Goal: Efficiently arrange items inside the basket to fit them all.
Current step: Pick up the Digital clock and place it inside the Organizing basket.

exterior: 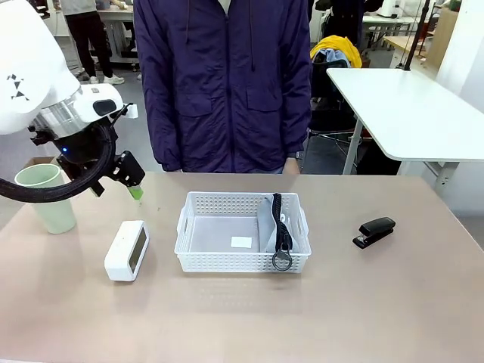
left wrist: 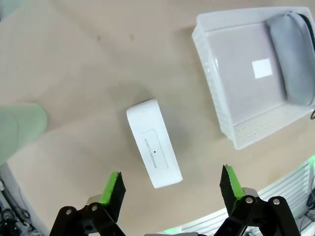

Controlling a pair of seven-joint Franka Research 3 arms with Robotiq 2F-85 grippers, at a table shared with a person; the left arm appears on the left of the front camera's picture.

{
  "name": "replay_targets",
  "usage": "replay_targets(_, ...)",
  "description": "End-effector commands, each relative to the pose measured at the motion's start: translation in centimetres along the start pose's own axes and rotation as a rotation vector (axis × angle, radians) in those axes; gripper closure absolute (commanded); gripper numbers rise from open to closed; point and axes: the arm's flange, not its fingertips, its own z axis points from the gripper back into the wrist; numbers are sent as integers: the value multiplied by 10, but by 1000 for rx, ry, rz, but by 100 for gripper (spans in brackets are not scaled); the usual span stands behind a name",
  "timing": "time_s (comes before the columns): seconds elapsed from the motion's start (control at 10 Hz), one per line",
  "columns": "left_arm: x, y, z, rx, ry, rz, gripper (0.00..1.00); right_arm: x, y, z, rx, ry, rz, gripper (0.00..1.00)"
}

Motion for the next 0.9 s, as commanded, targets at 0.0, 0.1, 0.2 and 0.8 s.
replay_targets(0.0, 0, -3, 1, 9, -6, -19, 0, 3, 1, 0, 24, -16, 29, 0)
replay_targets(0.1, 0, -3, 1, 9, -6, -19, 0, 3, 1, 0, 24, -16, 29, 0)
replay_targets(0.2, 0, -3, 1, 9, -6, -19, 0, 3, 1, 0, 24, -16, 29, 0)
replay_targets(0.8, -26, -3, -55, 109, 97, 93, 0, 3, 1, 0, 24, -16, 29, 0)
